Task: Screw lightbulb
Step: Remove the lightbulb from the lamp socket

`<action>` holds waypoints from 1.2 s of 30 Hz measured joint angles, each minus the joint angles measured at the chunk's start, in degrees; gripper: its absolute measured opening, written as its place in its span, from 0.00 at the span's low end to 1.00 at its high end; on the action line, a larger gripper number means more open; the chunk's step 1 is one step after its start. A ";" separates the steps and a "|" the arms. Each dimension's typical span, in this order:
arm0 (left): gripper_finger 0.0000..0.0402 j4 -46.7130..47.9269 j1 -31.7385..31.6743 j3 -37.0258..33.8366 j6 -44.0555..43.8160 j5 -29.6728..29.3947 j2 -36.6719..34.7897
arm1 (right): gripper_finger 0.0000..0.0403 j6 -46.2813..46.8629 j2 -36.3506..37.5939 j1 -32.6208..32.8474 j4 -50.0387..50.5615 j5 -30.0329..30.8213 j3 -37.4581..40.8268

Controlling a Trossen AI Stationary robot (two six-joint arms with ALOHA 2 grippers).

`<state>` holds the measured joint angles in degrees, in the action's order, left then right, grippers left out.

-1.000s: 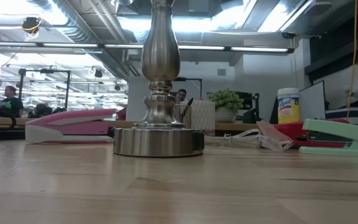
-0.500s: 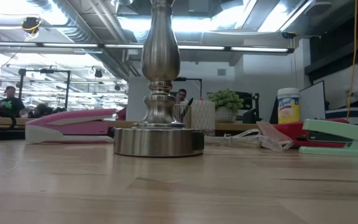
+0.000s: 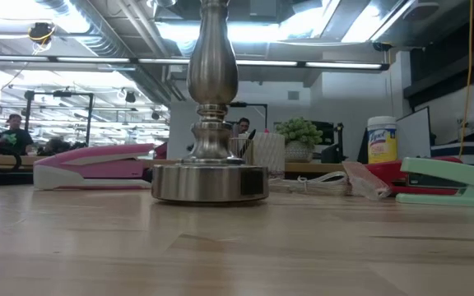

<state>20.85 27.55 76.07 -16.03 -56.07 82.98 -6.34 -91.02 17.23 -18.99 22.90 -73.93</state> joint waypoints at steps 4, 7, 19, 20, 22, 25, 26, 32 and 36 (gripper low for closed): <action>0.40 1.32 0.46 0.04 1.47 0.01 -0.08 | 0.41 -0.01 -0.07 0.00 0.08 -0.07 0.00; 0.40 1.87 0.99 0.10 3.50 -0.21 -0.18 | 0.41 -0.06 -0.11 0.04 0.06 -0.61 0.00; 0.41 5.92 3.15 0.11 7.55 2.42 -3.15 | 0.40 -0.45 -0.11 0.03 -0.30 -4.05 0.00; 0.41 5.89 3.17 0.11 7.61 3.02 -3.17 | 0.40 -0.93 -0.11 0.06 -0.25 -4.43 0.00; 0.41 5.75 3.21 0.11 7.53 4.98 -3.17 | 0.40 -1.41 -0.11 0.07 -0.27 -5.90 0.00; 0.41 5.37 3.21 0.11 7.41 7.15 -3.17 | 0.40 -1.48 -0.11 0.07 -0.29 -7.37 0.00; 0.41 5.28 3.21 0.11 7.46 7.31 -3.17 | 0.40 -1.50 -0.11 0.07 -0.40 -7.85 0.00; 0.42 5.43 3.21 0.11 7.26 7.50 -3.17 | 0.38 -1.67 -0.11 0.04 -0.43 -8.32 0.00; 0.42 5.46 3.21 0.11 7.31 7.74 -3.17 | 0.39 -1.67 -0.11 0.04 -0.24 -7.93 0.00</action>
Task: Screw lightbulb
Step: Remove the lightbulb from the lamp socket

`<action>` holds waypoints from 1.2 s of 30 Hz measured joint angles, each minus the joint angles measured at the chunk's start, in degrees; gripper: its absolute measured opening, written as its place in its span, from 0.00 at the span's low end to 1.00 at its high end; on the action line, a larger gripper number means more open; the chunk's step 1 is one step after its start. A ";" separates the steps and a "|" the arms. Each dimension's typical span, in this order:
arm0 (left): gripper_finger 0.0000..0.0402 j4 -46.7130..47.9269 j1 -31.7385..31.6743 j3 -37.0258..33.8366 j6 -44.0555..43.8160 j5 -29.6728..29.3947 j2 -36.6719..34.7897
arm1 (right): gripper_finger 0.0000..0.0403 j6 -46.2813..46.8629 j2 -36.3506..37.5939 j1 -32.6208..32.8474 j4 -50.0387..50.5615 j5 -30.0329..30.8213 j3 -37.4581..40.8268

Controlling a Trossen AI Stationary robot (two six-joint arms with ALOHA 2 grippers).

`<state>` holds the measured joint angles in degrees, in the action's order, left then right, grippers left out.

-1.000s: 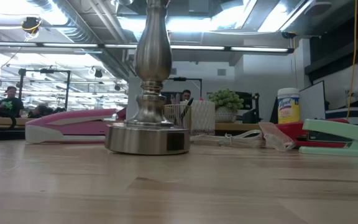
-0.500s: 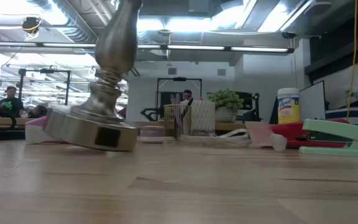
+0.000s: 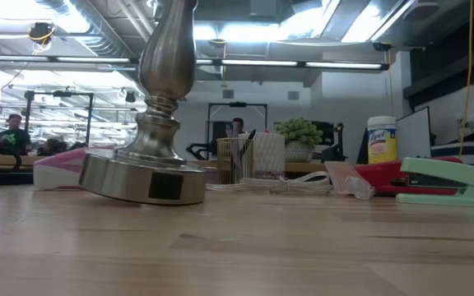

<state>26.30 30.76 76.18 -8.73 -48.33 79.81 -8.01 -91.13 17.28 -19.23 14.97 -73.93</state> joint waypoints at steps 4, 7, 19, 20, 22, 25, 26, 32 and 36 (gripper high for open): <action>0.42 0.03 0.00 0.02 0.43 2.04 -0.05 | 0.40 -1.00 0.00 -0.07 0.04 -2.04 0.00; 0.42 0.02 0.02 0.04 0.65 3.13 -0.09 | 0.37 -1.68 0.00 -0.07 0.07 -3.06 0.00; 0.42 -1.95 1.43 0.02 2.28 4.43 0.00 | 0.40 -2.80 0.00 0.02 -0.21 -4.60 0.00; 0.42 -2.14 1.35 0.02 2.04 4.66 0.02 | 0.41 -2.80 0.00 0.02 -0.25 -4.42 0.00; 0.42 -2.35 1.07 0.02 1.92 4.69 0.02 | 0.42 -2.82 0.00 0.00 -0.29 -4.35 0.00; 0.42 -2.85 0.83 -0.01 2.43 4.83 0.04 | 0.44 -2.87 0.02 -0.04 -0.57 -3.95 0.00; 0.42 -3.02 0.69 -0.02 2.59 4.89 0.04 | 0.45 -2.91 0.04 -0.04 -0.63 -3.78 0.00; 0.42 -3.19 0.32 -0.02 1.38 4.94 0.07 | 0.47 -2.34 0.11 -0.02 -0.68 -1.25 -0.02; 0.42 -3.17 0.24 -0.04 1.46 4.91 0.07 | 0.48 -2.27 0.11 -0.04 -0.67 -1.13 -0.06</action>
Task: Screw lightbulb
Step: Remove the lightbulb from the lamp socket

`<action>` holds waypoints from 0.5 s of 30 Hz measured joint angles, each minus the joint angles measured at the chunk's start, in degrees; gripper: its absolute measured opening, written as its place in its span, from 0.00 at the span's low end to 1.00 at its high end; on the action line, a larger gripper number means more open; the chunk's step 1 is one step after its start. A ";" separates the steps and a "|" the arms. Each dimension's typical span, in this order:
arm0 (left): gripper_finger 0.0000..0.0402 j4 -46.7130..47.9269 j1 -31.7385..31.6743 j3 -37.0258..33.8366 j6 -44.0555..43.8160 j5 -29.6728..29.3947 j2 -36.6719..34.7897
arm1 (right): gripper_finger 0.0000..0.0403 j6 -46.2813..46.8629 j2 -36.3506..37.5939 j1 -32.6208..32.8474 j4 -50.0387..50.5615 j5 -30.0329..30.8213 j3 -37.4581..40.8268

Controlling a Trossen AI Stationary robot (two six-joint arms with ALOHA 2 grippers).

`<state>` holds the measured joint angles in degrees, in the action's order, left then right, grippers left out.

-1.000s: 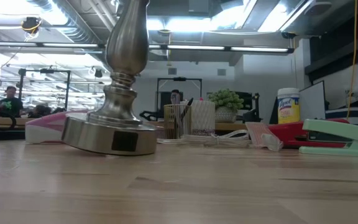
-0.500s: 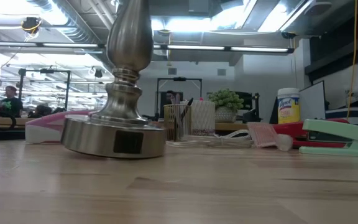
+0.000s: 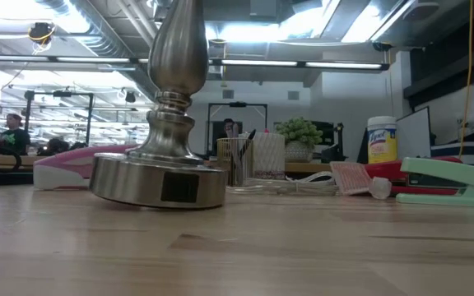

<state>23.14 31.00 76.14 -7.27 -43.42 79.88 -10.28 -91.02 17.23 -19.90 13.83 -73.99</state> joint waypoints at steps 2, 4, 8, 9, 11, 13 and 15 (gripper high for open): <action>0.42 -0.01 0.00 0.00 0.03 0.02 0.00 | 0.48 0.14 0.00 -0.02 0.00 -0.91 -0.01; 0.42 -0.02 0.00 -0.01 0.03 0.02 0.00 | 0.48 0.17 0.00 -0.02 0.02 -1.21 -0.01; 0.42 -0.12 0.00 -0.02 0.00 0.02 0.00 | 0.48 0.17 0.00 -0.02 -0.42 -1.38 -0.01; 0.42 -0.23 0.00 -0.02 0.00 -0.01 0.00 | 0.48 0.17 0.00 -0.02 -0.75 -1.38 -0.01; 0.42 -0.37 -0.04 -0.02 0.01 -0.09 0.00 | 0.49 0.66 0.00 -0.02 -1.10 -1.44 -0.01; 0.42 -0.37 -0.02 0.00 0.00 -0.09 0.00 | 0.49 2.52 0.00 -0.18 -1.16 -2.15 -0.01; 0.42 -0.28 -0.02 -0.01 -0.01 -0.09 0.00 | 0.49 3.87 -0.40 -0.70 -1.85 -3.53 -0.01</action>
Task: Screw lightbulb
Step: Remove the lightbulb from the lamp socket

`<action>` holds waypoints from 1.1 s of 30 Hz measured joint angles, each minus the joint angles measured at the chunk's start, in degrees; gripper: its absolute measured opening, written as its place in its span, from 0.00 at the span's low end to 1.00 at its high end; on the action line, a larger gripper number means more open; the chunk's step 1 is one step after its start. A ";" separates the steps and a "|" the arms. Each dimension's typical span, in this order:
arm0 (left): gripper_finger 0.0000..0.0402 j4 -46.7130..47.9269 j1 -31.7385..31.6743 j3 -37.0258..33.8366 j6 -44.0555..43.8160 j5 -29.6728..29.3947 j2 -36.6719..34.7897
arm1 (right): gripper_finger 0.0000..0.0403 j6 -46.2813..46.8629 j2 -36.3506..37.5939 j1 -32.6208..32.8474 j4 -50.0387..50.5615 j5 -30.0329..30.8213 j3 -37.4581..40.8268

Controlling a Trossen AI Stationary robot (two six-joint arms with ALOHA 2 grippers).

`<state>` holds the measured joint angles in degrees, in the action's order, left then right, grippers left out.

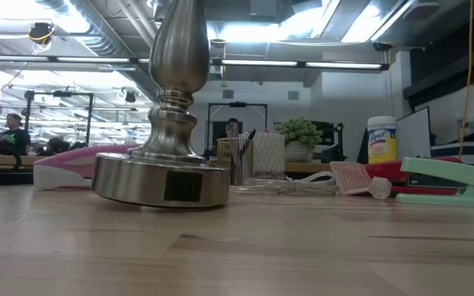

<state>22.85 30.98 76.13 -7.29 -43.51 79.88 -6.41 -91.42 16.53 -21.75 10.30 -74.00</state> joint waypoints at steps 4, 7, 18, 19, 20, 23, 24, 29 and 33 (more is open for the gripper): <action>0.42 0.19 0.02 0.01 -0.05 -0.15 0.01 | 0.49 0.17 -1.42 -0.53 -3.53 -1.63 0.00; 0.42 0.20 0.04 0.00 -0.06 -0.13 0.04 | 0.49 0.17 -2.01 -0.55 -4.95 -2.36 0.00; 0.42 0.56 0.22 0.01 0.45 -0.16 0.04 | 0.40 0.61 -2.07 -0.55 -4.64 -2.41 0.00; 0.42 0.52 0.47 0.01 0.83 -0.20 0.05 | 0.40 0.61 -2.07 -0.55 -4.62 -2.44 0.00; 0.42 0.48 0.69 0.01 1.24 -0.20 0.05 | 0.39 0.59 -2.07 -0.55 -4.62 -2.46 0.00; 0.42 0.54 1.24 0.01 1.81 -0.32 0.07 | 0.40 0.57 -2.07 -0.55 -4.64 -3.01 0.00; 0.42 0.60 1.49 0.01 2.11 -0.31 0.07 | 0.40 0.58 -2.07 -0.55 -4.64 -3.84 0.00; 0.42 1.55 2.66 0.03 5.44 0.36 -0.66 | 0.40 0.02 -2.16 -0.57 -4.84 -8.12 0.00; 0.42 2.75 3.27 0.03 9.70 0.15 -1.25 | 0.40 -0.07 -2.16 -0.63 -5.07 -11.40 0.00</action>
<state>25.61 34.25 76.16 2.42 -43.36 78.63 -6.48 -93.58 15.91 -26.82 -1.10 -74.00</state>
